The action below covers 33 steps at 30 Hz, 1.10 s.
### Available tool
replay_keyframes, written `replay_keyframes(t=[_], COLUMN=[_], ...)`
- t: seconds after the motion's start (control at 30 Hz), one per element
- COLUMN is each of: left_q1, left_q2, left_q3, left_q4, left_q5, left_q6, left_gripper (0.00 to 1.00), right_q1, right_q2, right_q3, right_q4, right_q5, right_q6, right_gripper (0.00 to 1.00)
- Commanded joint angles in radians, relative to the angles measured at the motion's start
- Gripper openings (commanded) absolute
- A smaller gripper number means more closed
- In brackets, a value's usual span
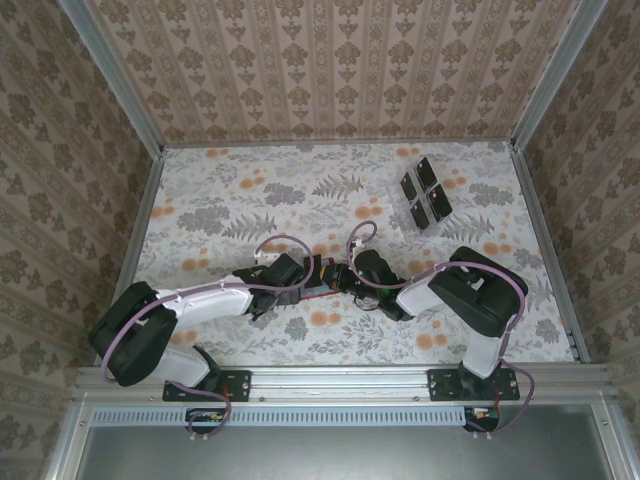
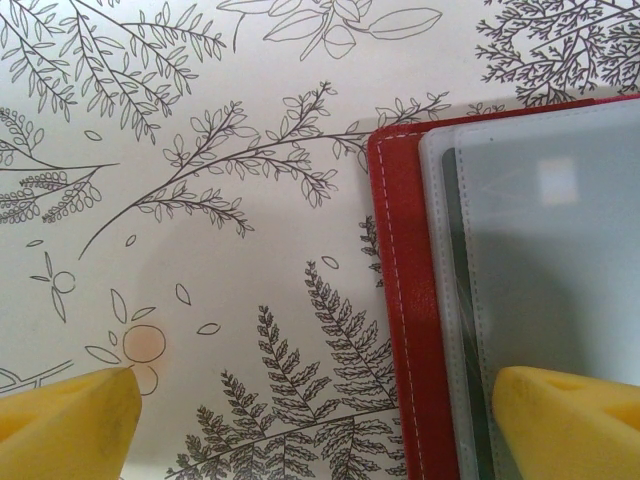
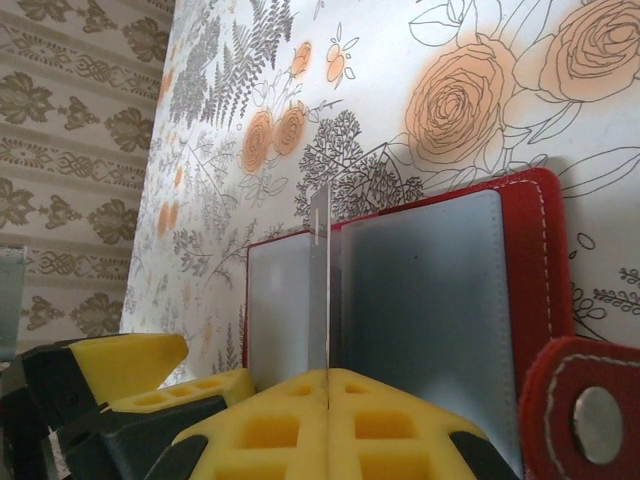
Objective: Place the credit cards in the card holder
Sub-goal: Insert the credit card into the card slot.
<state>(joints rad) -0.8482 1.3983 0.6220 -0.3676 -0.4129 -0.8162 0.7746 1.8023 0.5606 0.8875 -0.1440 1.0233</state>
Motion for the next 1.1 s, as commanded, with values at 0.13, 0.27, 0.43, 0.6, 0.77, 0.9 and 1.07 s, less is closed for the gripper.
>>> replay_keyframes(t=[0.13, 0.27, 0.43, 0.6, 0.77, 0.9, 1.07], left_q1=[0.008, 0.008, 0.008, 0.008, 0.008, 0.008, 0.008], left_q2=[-0.013, -0.013, -0.013, -0.014, -0.012, -0.013, -0.013], left_q3=[-0.021, -0.021, -0.020, -0.021, -0.019, -0.019, -0.018], left_q4=[-0.036, -0.036, -0.037, -0.038, -0.038, -0.038, -0.036], left_q5=[-0.013, -0.015, -0.017, -0.017, -0.017, -0.017, -0.017], left_q6=[-0.014, -0.014, -0.012, -0.012, -0.011, -0.011, -0.010], left_gripper=[1.00, 1.00, 1.00, 1.00, 1.00, 1.00, 1.00], right_q1=[0.011, 0.010, 0.010, 0.011, 0.010, 0.003, -0.003], right_q2=[0.034, 0.042, 0.049, 0.049, 0.051, 0.057, 0.061], right_q3=[-0.033, -0.051, -0.057, -0.061, -0.059, -0.035, 0.003], right_q4=[0.068, 0.083, 0.087, 0.078, 0.064, 0.023, -0.041], right_q5=[-0.028, -0.036, -0.057, -0.061, -0.074, -0.102, -0.128], right_q6=[0.028, 0.036, 0.038, 0.042, 0.048, 0.044, 0.033], right_gripper=[0.00, 0.00, 0.00, 0.00, 0.00, 0.00, 0.00])
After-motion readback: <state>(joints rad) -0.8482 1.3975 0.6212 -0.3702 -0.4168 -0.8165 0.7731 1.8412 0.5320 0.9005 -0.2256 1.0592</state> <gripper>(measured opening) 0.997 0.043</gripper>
